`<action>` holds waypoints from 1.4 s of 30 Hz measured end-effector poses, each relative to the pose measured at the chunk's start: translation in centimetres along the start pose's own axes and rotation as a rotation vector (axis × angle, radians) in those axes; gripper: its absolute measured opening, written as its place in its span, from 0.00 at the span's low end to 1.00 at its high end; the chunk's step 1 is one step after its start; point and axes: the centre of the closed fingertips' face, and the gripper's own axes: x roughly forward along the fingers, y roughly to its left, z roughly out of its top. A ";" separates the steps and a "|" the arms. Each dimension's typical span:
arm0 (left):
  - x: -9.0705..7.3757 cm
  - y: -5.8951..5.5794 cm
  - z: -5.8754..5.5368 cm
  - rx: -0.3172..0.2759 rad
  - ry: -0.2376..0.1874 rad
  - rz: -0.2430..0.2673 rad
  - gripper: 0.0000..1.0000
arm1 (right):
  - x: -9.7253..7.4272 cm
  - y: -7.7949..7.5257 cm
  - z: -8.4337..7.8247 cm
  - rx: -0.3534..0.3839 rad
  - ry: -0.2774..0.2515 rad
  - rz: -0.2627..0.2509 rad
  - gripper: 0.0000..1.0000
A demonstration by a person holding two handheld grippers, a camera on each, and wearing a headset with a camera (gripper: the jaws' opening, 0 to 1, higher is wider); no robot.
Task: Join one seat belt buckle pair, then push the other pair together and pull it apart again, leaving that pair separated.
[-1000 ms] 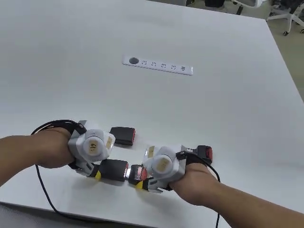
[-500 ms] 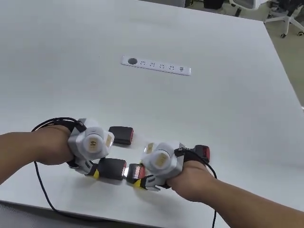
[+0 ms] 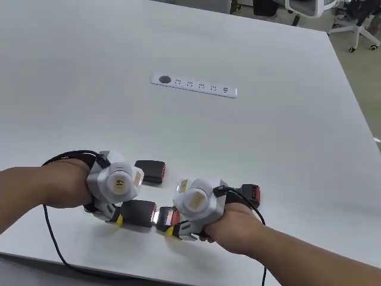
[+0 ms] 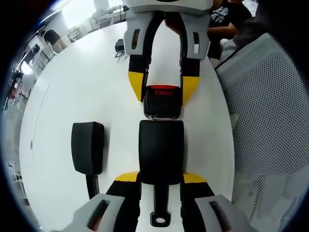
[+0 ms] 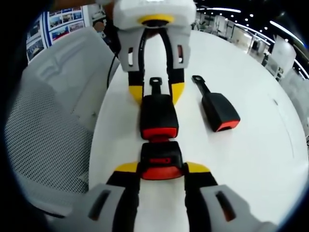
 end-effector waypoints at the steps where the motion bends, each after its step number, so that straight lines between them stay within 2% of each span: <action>1: 0.0 0.1 0.0 0.009 0.004 0.011 0.32 | -0.1 0.0 0.1 -0.002 0.000 -0.002 0.37; 4: -0.5 0.2 0.0 -0.012 0.013 0.023 0.32 | -0.7 0.1 0.7 0.003 -0.024 -0.003 0.37; 10: -2.9 0.3 1.2 -0.008 -0.033 0.023 0.30 | -2.8 0.0 2.6 -0.012 -0.078 -0.001 0.35; 14: -4.1 1.7 2.1 -0.019 -0.065 0.052 0.30 | -3.9 -0.8 3.1 -0.023 -0.098 -0.014 0.35; 18: -4.8 3.8 3.2 -0.048 -0.123 0.096 0.31 | -4.6 -2.1 2.7 -0.037 -0.096 -0.035 0.35; 21: -5.0 4.8 4.0 -0.031 -0.144 0.106 0.32 | -5.1 -3.2 1.5 -0.050 -0.073 -0.052 0.35; 23: -5.0 6.0 4.2 -0.060 -0.150 0.126 0.34 | -5.4 -3.7 0.7 -0.049 -0.062 -0.060 0.35; 28: -4.6 8.2 4.7 -0.070 -0.170 0.135 0.34 | -6.8 -5.8 -2.5 -0.014 -0.028 -0.089 0.35; 31: -3.8 8.8 4.6 -0.063 -0.155 0.130 0.34 | -7.6 -7.0 -3.8 -0.002 -0.009 -0.108 0.36; 32: -3.7 9.0 4.4 -0.035 -0.132 0.132 0.34 | -7.8 -7.3 -4.2 0.002 -0.005 -0.112 0.36; 33: -3.5 9.3 4.3 -0.022 -0.129 0.138 0.35 | -8.1 -7.8 -4.7 0.005 0.001 -0.118 0.36; 37: -3.2 10.0 4.4 -0.035 -0.141 0.121 0.35 | -8.8 -9.0 -6.6 0.020 0.030 -0.128 0.36; 42: -2.6 10.4 3.1 -0.030 -0.123 0.101 0.35 | -9.7 -10.0 -9.9 0.034 0.089 -0.127 0.38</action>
